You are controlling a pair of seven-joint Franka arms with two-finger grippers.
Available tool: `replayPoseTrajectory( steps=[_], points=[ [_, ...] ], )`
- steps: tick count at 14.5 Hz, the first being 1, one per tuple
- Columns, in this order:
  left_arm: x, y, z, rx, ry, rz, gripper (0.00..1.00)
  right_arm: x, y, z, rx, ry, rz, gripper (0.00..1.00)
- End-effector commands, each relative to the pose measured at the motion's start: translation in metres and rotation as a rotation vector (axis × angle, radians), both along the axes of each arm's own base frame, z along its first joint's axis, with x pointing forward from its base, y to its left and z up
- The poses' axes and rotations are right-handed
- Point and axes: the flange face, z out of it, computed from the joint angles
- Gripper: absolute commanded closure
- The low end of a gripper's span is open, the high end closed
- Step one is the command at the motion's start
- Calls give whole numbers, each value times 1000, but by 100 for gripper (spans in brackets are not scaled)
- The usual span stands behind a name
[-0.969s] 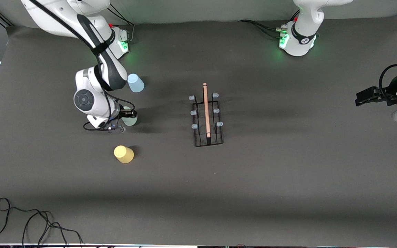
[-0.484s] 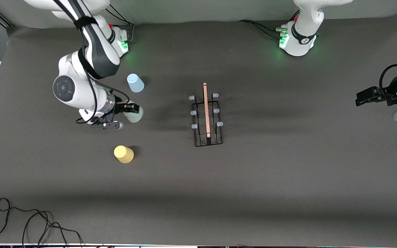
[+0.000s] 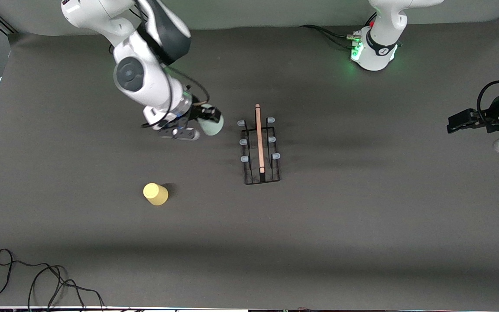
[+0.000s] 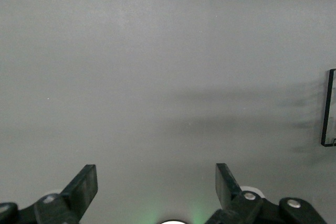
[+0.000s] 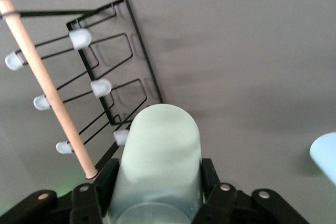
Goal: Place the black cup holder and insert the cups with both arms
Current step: 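Lift the green cup and carry it over the rack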
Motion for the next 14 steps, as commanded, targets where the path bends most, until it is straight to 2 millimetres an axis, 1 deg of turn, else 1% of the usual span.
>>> replayPoseTrajectory(
  steps=[1,3,5,7,9,11,12,14],
  points=[
    [-2,2,3,-5,10,-14,0,-12,23,0,-4,13,-38,98],
    [-3,3,4,-5,8,-11,0,-23,39,-7,-15,1,-46,98],
    [-3,2,4,-5,10,-13,0,-23,45,-18,-16,-5,-50,98],
    [-4,2,4,-5,12,-13,0,-28,56,-29,-19,-10,-36,98],
    [-5,2,5,-5,18,-13,0,-27,61,-38,-18,-16,-39,98],
    [-5,1,4,-5,21,-14,0,-32,72,-49,-27,-27,-74,98],
    [-6,0,4,-5,27,-16,0,-34,78,-58,-40,-41,-58,98],
    [-6,-2,4,-5,28,-17,0,-35,80,-70,-55,-39,-49,98]
  ],
)
